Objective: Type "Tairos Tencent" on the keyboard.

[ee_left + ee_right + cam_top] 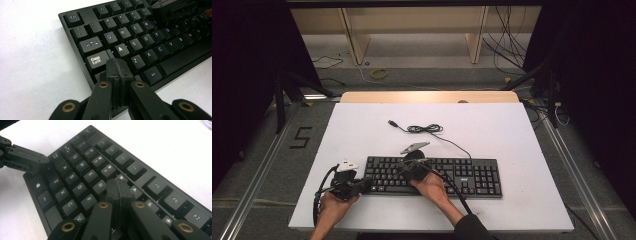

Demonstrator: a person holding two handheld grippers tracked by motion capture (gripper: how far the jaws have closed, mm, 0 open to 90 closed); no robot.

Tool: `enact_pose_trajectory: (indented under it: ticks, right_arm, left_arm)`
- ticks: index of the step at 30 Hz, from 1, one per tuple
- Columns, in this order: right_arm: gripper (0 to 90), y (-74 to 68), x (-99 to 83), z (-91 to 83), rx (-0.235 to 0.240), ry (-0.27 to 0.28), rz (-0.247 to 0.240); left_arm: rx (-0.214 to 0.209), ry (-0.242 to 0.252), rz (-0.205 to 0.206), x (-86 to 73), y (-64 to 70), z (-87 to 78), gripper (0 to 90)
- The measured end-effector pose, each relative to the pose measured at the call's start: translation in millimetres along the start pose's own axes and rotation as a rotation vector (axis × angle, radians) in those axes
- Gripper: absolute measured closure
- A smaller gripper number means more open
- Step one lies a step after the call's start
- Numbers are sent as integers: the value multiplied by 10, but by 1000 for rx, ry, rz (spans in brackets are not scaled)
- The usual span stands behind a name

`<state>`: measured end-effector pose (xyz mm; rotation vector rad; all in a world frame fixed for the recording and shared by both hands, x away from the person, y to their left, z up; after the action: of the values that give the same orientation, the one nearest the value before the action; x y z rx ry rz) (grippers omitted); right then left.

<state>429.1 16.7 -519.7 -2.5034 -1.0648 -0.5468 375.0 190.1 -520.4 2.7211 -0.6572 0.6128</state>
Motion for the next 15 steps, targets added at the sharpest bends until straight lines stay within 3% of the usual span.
enact_pose_trajectory:
  ticks: [7,15]
  right_arm:
    - [900,-1,0,-26,9,10,8]
    - [884,-24,14,-151,44,58,10]
  left_arm:
    - [3,9,-1,10,6,-18,886]
    - [-10,60,-4,55,47,-97,845]
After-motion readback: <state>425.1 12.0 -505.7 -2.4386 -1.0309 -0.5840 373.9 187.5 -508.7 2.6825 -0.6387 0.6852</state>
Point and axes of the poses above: each handheld gripper's, and its own axes: z roughly forward along the jaws, x roughly out of its top, y roughly to its right, the point moved 6 cm from there along z, roughly forward along the jaws, and after that the axes turned 15 degrees about -y, right-handed, at the moved point
